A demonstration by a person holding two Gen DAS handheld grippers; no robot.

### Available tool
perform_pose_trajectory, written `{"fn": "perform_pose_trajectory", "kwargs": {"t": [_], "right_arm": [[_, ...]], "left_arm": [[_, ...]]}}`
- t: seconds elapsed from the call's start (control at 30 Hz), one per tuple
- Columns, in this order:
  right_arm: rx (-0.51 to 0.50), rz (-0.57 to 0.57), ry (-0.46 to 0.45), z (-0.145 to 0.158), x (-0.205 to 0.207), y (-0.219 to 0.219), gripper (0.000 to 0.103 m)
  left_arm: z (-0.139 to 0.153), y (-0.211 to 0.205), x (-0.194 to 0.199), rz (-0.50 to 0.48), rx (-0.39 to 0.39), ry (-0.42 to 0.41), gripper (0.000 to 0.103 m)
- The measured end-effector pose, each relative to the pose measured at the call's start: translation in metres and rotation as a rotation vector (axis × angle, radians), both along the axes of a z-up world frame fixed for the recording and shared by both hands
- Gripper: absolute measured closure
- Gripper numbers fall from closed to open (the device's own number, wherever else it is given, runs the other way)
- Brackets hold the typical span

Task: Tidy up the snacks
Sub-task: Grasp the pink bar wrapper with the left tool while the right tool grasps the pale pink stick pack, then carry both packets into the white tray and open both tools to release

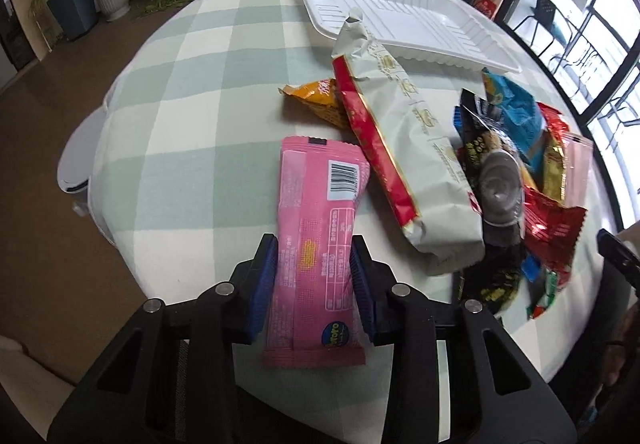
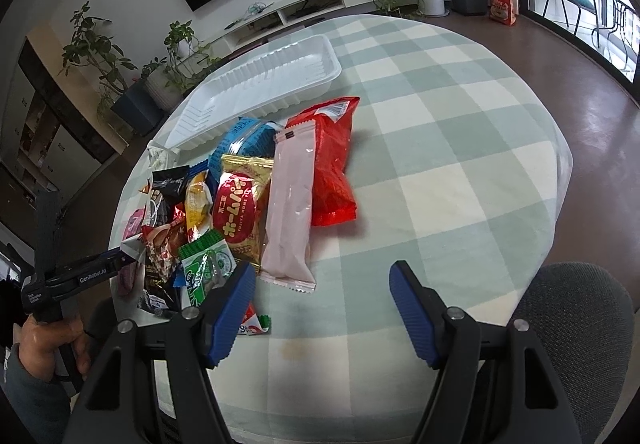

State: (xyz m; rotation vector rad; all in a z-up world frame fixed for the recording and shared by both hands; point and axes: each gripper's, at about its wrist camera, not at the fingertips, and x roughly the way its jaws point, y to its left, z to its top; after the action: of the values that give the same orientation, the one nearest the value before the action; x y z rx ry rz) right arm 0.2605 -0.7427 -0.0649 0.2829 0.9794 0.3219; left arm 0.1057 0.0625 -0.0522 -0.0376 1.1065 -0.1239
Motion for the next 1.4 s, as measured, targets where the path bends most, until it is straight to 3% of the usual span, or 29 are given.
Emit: {"fn": "perform_pose_trajectory", "kwargs": {"t": [0.1, 0.23, 0.33, 0.4, 0.53, 0.63, 0.73, 0.9, 1.0, 1.13, 1.4], "right_arm": [[-0.001, 0.0, 0.004, 0.0, 0.0, 0.002, 0.03], [-0.009, 0.0, 0.008, 0.0, 0.0, 0.004, 0.03], [-0.031, -0.008, -0.002, 0.002, 0.001, 0.005, 0.03], [-0.043, -0.014, -0.009, 0.004, 0.004, 0.006, 0.03], [-0.052, -0.006, -0.027, 0.007, 0.012, 0.01, 0.03], [-0.053, 0.014, -0.004, 0.002, 0.021, 0.017, 0.041], [-0.045, 0.034, 0.019, -0.003, 0.026, 0.025, 0.043], [-0.027, 0.039, 0.048, -0.011, 0.035, 0.032, 0.044], [-0.03, 0.05, 0.058, -0.017, 0.041, 0.034, 0.054], [-0.007, 0.071, 0.057, -0.02, 0.041, 0.033, 0.075], [0.015, 0.081, 0.004, -0.007, 0.03, 0.032, 0.081]], "left_arm": [[0.0, 0.0, -0.005, -0.004, -0.015, -0.003, 0.067], [0.001, 0.006, -0.006, 0.024, -0.103, 0.002, 0.058], [0.001, 0.0, -0.009, -0.001, -0.065, -0.017, 0.06], [0.001, -0.001, -0.011, 0.006, -0.032, -0.032, 0.072], [0.0, 0.007, -0.013, 0.014, -0.049, -0.057, 0.072], [-0.002, 0.001, -0.015, -0.037, 0.017, -0.073, 0.072], [-0.003, -0.007, -0.017, -0.074, 0.073, -0.082, 0.072], [-0.003, 0.007, -0.018, -0.049, -0.03, -0.09, 0.072], [-0.003, 0.012, -0.018, -0.048, -0.058, -0.093, 0.072], [-0.003, 0.016, -0.019, -0.05, -0.091, -0.096, 0.076], [-0.001, 0.02, -0.025, -0.055, -0.141, -0.096, 0.08]]}}
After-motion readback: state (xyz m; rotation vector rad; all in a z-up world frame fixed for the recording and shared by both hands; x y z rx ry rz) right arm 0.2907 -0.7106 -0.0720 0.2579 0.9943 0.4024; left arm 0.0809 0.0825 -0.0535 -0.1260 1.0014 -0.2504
